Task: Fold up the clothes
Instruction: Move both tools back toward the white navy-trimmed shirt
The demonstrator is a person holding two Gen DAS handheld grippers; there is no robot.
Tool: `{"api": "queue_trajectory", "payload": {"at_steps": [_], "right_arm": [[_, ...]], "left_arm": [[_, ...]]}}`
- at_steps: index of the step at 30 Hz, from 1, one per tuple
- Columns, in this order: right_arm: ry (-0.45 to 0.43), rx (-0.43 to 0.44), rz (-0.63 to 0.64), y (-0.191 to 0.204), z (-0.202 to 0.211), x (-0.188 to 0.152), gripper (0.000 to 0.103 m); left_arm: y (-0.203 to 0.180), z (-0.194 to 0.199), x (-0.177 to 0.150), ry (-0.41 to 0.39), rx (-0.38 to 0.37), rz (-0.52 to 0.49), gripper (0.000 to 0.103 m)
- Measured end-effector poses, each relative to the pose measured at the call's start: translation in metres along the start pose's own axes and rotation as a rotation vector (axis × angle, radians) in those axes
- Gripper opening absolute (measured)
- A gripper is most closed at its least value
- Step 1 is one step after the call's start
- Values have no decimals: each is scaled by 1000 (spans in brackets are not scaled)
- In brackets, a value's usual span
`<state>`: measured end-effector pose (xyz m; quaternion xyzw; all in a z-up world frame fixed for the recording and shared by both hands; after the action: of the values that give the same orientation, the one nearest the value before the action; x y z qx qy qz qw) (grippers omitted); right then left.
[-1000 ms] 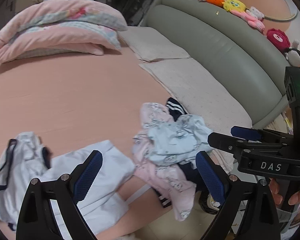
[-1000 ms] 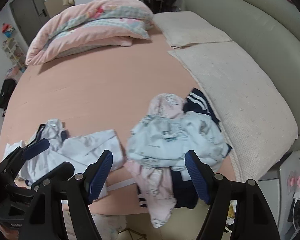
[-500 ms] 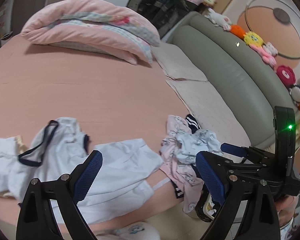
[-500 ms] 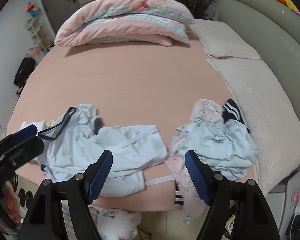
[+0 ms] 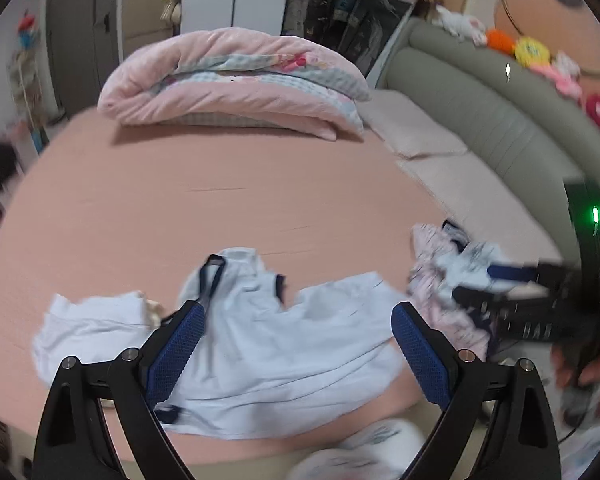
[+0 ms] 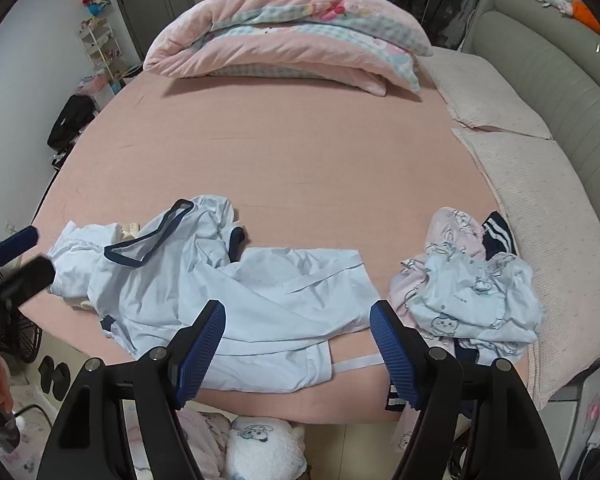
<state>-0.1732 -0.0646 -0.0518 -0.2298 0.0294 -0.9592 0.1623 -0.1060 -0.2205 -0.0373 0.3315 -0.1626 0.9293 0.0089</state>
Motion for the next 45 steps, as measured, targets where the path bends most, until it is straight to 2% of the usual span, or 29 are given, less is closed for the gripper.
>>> {"api": "queue_trajectory", "payload": {"at_steps": [4,10,12,19,22,29,34,39,45], "right_arm": [[35,10,1,11,-17,-2,75],[79,25,12,22,-41,-9,75],[91,30,10,23,-49,-11,75],[147,42,-39,12,-84,-29,75],[189,46,-79,3,-103,-42,75],[308,55,-227,-21,-150,-76,75],[361,55,-329,-40,-175,-89,75],[411,59,-395,-49,-194,-97,75],[447,76,-443,-49,-214,-100,75]], "left_arm": [[13,-6,-17,24,43,-23,95],[41,-19,-40,31,53,21,95],[53,-24,-48,37,78,42,95],[95,-43,-79,102,172,63,95],[104,-52,-85,127,179,50,95],[116,-76,-83,159,182,34,95],[126,-96,-73,173,186,50,95],[135,-112,-67,207,221,34,95],[136,-120,-54,234,276,-54,95]]}}
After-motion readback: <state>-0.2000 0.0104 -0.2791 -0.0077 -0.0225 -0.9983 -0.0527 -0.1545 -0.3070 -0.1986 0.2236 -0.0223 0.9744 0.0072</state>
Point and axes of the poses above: each gripper's, at about its wrist camera, not at the fingertips, and z roughly against the way its jaws point, y to its left, x to its top, the point moved 8 cm from there along -z, roughly the way its jaws point, and after that the axes turned 13 degrees about -x, right-handed, at the moved point
